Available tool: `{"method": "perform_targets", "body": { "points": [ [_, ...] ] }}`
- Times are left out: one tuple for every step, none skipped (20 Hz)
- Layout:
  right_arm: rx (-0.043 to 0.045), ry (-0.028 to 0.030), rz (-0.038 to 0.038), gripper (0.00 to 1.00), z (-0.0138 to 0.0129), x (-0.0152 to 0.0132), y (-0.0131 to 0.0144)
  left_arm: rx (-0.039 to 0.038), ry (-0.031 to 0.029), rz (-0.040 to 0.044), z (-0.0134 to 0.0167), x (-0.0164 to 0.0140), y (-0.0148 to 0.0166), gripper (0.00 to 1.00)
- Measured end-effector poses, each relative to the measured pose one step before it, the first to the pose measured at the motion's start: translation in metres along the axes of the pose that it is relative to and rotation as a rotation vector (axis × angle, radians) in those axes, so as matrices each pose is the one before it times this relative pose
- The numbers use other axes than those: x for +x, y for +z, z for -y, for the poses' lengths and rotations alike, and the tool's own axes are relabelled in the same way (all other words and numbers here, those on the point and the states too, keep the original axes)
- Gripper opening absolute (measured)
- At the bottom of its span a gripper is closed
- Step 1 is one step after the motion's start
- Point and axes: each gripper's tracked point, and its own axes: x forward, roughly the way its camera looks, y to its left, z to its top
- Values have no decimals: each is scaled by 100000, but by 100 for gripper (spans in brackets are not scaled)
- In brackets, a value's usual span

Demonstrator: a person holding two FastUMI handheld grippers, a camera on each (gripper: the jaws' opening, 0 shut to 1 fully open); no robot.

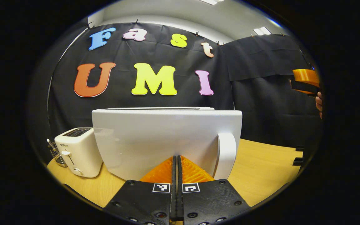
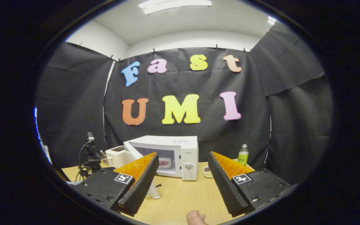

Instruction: Open the microwave oven with the left hand, put the food in, and close the microwave oven.

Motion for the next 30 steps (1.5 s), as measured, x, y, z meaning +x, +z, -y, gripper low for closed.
{"method": "perform_targets", "body": {
  "points": [
    [-109,-294,-604,96,497,-155,-86,-327,1595,522,37,973,398,0],
    [356,-409,24,96,417,-232,95,769,4198,-149,-620,904,121,0],
    [995,-1044,282,100,431,-288,490,1066,2571,-894,-199,923,69,0],
    [1202,-383,370,100,340,-405,388,1844,378,-33,697,1063,159,0],
    [1490,450,635,96,82,-444,501,3013,35,245,709,916,293,0],
    [1315,1098,1532,96,-30,-598,797,3421,1517,137,248,717,263,0],
    [833,472,1738,96,213,-579,836,2798,1184,-123,331,802,200,0],
    [270,-214,2147,95,419,-647,848,2089,833,574,389,868,153,0],
    [230,-894,2239,95,611,-559,736,2003,2503,1510,-70,774,346,0],
    [128,-1247,1759,100,556,-510,632,592,1703,8,-45,907,-7,0],
    [379,-731,1296,97,349,-383,219,-1071,1432,-849,57,753,-124,0],
    [273,108,888,94,153,-207,106,-2181,819,-664,140,666,-96,0],
    [355,120,5,100,167,-212,-62,-2128,541,-50,109,663,195,0],
    [648,319,-396,100,195,-140,-80,-1925,586,73,87,581,377,0],
    [995,207,-452,100,275,-100,-196,-1976,670,-401,-18,626,211,0],
    [654,202,-528,100,228,-38,-128,-2188,645,-508,-5,655,80,0],
    [512,-98,-484,100,293,-19,-134,-1949,1355,-752,-185,516,37,0],
    [201,-211,-96,100,354,-93,7,-1685,1262,-716,-4,558,124,0],
    [104,-549,-26,91,443,-69,-43,-328,1129,-728,-42,610,16,0],
    [24,-420,58,91,347,-213,80,838,2235,-987,-354,465,-7,0],
    [-28,-228,417,91,186,-121,2,799,256,240,-53,-704,81,0],
    [-500,-17,311,91,197,-192,146,805,339,290,124,762,135,1],
    [-307,-145,487,100,249,-110,-34,1551,583,-184,53,165,-13,1],
    [-80,-662,330,91,271,-93,79,1418,738,-119,-56,92,-61,1],
    [88,-698,189,100,307,-69,-65,1430,1262,848,-80,282,186,1],
    [162,-236,-186,100,87,3,-12,1879,3392,-6529,-584,371,-1082,1],
    [208,-53,-218,100,-69,-10,-172,222,1702,4323,-151,-841,633,0],
    [122,-421,-327,100,114,6,4,-547,-169,-1145,588,443,-15,1],
    [160,-300,-125,100,82,65,-15,-792,225,-1282,-35,29,-414,1],
    [-117,-114,-30,91,-80,-7,145,-1402,-745,-1877,66,-11,-190,1]
  ]
}}
